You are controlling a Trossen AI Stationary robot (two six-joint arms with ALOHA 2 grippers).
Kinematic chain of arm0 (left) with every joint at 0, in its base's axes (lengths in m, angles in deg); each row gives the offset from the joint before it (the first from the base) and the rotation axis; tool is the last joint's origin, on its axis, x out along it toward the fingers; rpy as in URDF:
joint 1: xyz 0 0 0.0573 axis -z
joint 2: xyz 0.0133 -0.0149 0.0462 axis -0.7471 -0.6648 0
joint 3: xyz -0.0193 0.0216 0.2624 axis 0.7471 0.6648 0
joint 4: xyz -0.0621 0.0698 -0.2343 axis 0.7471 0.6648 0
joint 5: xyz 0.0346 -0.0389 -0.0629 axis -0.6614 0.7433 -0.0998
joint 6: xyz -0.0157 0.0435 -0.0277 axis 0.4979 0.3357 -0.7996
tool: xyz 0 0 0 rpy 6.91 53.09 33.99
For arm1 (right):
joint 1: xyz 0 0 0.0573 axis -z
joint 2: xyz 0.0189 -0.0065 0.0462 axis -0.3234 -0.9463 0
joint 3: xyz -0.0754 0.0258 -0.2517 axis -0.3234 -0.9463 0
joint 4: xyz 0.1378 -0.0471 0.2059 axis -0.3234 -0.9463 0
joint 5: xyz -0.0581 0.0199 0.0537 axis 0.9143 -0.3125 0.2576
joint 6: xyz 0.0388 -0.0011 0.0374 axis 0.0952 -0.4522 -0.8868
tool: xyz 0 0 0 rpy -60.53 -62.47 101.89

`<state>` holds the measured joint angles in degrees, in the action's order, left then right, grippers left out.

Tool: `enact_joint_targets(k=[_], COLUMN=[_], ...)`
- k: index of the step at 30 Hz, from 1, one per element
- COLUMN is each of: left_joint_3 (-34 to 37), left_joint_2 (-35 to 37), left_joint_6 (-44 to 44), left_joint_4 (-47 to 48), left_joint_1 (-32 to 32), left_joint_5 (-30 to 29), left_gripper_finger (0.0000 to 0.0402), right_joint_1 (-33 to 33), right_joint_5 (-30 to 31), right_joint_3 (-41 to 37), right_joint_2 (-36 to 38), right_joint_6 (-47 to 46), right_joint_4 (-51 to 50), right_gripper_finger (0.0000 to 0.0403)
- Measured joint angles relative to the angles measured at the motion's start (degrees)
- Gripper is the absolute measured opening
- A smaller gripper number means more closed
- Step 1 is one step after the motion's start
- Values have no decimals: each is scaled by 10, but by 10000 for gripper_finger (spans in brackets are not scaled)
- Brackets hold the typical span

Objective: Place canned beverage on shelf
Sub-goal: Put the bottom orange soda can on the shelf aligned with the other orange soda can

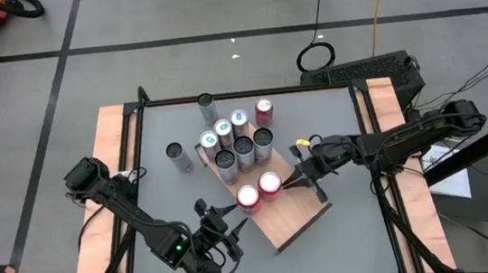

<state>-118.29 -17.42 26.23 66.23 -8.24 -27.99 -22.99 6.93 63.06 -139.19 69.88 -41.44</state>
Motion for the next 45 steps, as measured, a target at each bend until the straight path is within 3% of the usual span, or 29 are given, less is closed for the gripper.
enact_joint_targets(k=[10, 16, 21, 30, 34, 40, 45], left_joint_3=[0, 0, 0, 0, 0, 0, 0], left_joint_2=[0, 0, 0, 0, 0, 0, 0], left_joint_6=[1, 1, 0, 0, 0, -3, -3], left_joint_4=[3, 18, 24, 25, 26, 25, 25], left_joint_1=[0, 0, 0, 0, 0, -3, -3], left_joint_5=[0, -1, -2, -8, -9, -9, -9], left_gripper_finger=[216, 216, 216, 216, 216, 216, 216], right_joint_1=[1, -3, -21, -48, -59, -65, -65], right_joint_5=[61, 58, 35, 13, 14, 24, 29], right_joint_3=[0, 0, 0, 1, 30, 109, 128], right_joint_2=[-15, -6, 29, 15, 3, -35, -64], right_joint_6=[6, -4, -30, -81, -89, -70, -58], right_joint_4=[11, -2, -73, -11, -27, -150, -172], right_gripper_finger=[0, 0, 0, 0, 0, 0, 0])
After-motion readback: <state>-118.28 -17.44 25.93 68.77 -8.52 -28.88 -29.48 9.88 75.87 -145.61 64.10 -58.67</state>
